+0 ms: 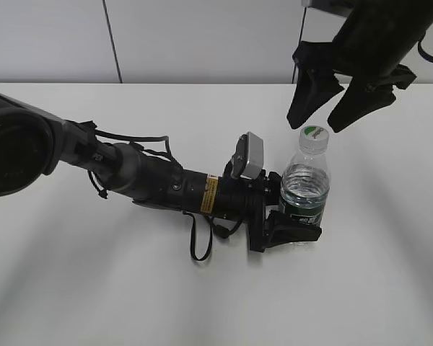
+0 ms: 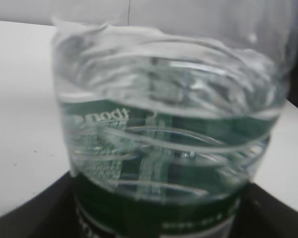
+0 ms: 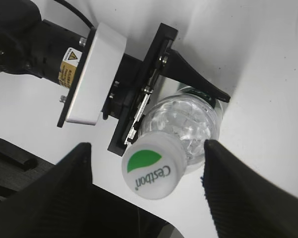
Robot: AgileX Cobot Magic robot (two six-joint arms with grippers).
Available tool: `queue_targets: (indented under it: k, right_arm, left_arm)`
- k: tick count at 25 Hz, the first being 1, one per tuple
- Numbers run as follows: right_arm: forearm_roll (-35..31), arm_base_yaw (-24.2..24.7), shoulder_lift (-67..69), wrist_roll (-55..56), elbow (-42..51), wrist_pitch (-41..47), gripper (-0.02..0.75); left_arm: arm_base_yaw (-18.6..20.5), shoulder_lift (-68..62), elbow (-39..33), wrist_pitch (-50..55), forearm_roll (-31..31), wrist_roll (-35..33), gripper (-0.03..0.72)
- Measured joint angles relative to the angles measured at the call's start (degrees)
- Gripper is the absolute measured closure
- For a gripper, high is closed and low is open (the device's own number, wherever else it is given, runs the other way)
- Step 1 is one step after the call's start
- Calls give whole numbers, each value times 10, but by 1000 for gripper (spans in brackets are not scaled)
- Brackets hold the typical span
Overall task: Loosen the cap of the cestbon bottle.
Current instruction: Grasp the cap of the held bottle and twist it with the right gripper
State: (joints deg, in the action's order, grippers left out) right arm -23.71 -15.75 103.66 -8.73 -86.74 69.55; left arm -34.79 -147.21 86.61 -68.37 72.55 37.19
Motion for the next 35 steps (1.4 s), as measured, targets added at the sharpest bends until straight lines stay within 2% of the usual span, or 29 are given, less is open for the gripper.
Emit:
queue_targets:
  k: [12,32,35]
  right_arm:
    - [26,-18,7,13,0,0,224]
    - [51,-20,7,14,24,1,235]
    - [52,-20,7,14,24,1,276]
  left_arm:
    - [-1,4,0,11,7,0,153]
    - [-1,5,0,13,8,0,153]
    - [-1,5,0,13,8,0,153]
